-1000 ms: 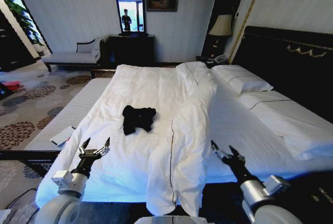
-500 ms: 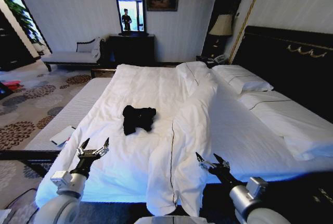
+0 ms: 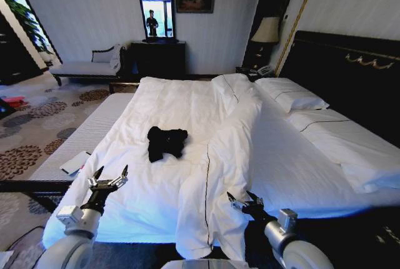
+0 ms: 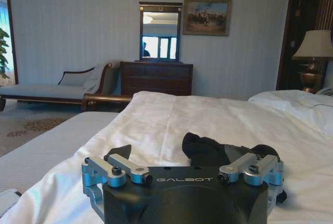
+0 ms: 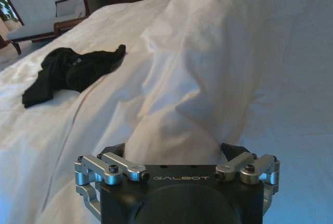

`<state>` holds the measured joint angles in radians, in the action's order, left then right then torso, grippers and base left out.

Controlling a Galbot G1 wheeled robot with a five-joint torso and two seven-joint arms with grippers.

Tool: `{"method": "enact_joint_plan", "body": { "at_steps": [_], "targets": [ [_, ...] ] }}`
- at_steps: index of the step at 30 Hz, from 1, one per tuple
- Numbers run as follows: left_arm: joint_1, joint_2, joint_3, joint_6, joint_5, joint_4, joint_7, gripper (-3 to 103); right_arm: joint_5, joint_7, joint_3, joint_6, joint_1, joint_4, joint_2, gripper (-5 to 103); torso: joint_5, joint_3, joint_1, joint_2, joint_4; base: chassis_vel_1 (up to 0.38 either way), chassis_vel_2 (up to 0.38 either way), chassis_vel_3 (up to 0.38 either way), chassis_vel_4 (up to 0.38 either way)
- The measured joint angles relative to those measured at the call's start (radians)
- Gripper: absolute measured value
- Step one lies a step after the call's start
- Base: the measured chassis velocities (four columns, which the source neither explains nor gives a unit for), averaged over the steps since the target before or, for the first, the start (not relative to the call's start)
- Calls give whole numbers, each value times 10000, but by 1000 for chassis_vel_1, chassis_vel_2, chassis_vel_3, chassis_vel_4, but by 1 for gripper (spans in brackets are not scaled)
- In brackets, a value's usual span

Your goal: Fold the clothes on the bed.

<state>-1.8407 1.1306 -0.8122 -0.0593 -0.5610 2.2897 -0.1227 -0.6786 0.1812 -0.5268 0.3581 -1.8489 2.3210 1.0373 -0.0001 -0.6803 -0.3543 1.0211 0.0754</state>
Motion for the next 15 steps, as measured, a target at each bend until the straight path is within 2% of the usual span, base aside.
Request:
{"method": "enact_joint_plan", "body": {
  "at_steps": [10,12,15],
  "targets": [
    [60,32,82,9,68,-9,6,100,603,46,60,-130,56,-274,5,102,1,0,0,0,1,0,0,0,0],
    [72,29,84,9,68,-4,6,100,659,41,78,-183,69,-307,18,93,0,0,0,0,0,0,0,0,0],
    [70,24,83,9,63,4,6,100,674,41,79,-195,40,-300,41,88,1,0,-1,0,0,0,0,0,0]
  ]
}}
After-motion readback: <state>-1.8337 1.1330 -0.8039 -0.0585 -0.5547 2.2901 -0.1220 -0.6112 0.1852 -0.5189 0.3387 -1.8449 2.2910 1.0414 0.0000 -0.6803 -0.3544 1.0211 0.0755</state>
